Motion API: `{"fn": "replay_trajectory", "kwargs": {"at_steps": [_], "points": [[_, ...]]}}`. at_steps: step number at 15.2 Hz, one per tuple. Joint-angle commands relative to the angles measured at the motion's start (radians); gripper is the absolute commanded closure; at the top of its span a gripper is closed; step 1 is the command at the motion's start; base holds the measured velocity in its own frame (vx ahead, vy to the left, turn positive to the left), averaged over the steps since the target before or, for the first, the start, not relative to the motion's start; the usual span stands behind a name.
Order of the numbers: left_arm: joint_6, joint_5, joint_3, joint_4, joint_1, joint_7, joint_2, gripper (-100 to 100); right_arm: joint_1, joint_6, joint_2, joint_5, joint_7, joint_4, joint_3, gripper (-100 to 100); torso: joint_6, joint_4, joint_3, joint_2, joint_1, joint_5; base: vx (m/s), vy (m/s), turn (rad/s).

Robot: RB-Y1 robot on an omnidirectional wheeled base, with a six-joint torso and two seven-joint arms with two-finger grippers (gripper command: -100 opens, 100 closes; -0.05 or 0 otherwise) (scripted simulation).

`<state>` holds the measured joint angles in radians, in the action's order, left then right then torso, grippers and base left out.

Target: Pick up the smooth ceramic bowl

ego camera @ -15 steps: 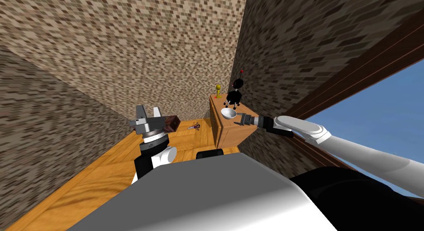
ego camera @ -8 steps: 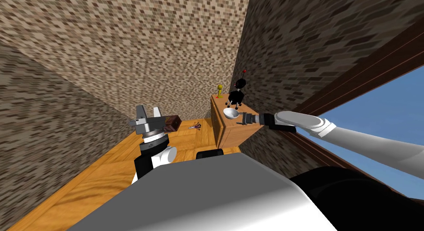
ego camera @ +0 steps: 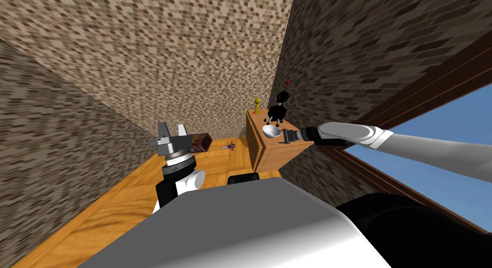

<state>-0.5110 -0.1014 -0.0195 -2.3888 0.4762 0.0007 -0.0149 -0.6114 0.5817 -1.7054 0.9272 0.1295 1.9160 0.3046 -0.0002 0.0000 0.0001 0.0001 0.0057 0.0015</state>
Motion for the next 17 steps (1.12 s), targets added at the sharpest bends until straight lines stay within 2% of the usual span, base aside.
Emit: {"fn": "replay_trajectory", "kwargs": {"at_steps": [1, 2, 3, 6, 7, 9, 17], "points": [[0.000, 0.000, 0.000, 0.000, 0.000, 0.000, 0.000, 0, 0.000, 0.006, -0.029, 0.011, 0.003, -0.009, 0.001, -100, 0.000, 0.000, 0.000, 0.000, 0.000, 0.000, -0.003, 0.042, 0.002], [0.000, 0.000, 0.000, 0.000, 0.000, 0.000, 0.000, 0, -0.009, 0.015, -0.065, 0.042, 0.006, -0.025, 0.008, -100, 0.000, 0.000, 0.000, 0.000, -0.001, 0.000, -0.003, 0.036, 0.020], [0.000, 0.000, 0.000, 0.000, 0.000, 0.000, 0.000, 0, -0.009, 0.015, -0.073, 0.042, 0.006, -0.025, 0.008, -100, 0.000, 0.000, 0.000, 0.000, -0.002, 0.000, -0.003, 0.038, 0.020], [0.000, 0.000, 0.000, 0.000, 0.000, 0.000, 0.000, 0, -0.027, 0.031, -0.146, 0.098, 0.011, -0.055, 0.019, -100, 0.000, 0.000, 0.000, 0.000, -0.001, 0.000, -0.003, 0.054, 0.021], [0.000, 0.000, 0.000, 0.000, 0.000, 0.000, 0.000, 0, -0.027, 0.031, -0.153, 0.098, 0.011, -0.055, 0.019, -100, 0.000, 0.000, 0.000, 0.000, -0.001, 0.000, -0.004, 0.053, 0.018], [0.000, 0.000, 0.000, 0.000, 0.000, 0.000, 0.000, 0, -0.044, 0.046, -0.212, 0.147, 0.015, -0.080, 0.026, -100, 0.000, 0.000, 0.000, 0.000, -0.001, 0.000, -0.007, 0.060, 0.019], [0.000, 0.000, 0.000, 0.000, 0.000, 0.000, 0.000, 0, -0.076, 0.072, -0.332, 0.231, 0.022, -0.125, 0.036, -100, 0.000, 0.000, 0.000, 0.000, -0.002, -0.001, -0.002, 0.048, 0.015]]}}
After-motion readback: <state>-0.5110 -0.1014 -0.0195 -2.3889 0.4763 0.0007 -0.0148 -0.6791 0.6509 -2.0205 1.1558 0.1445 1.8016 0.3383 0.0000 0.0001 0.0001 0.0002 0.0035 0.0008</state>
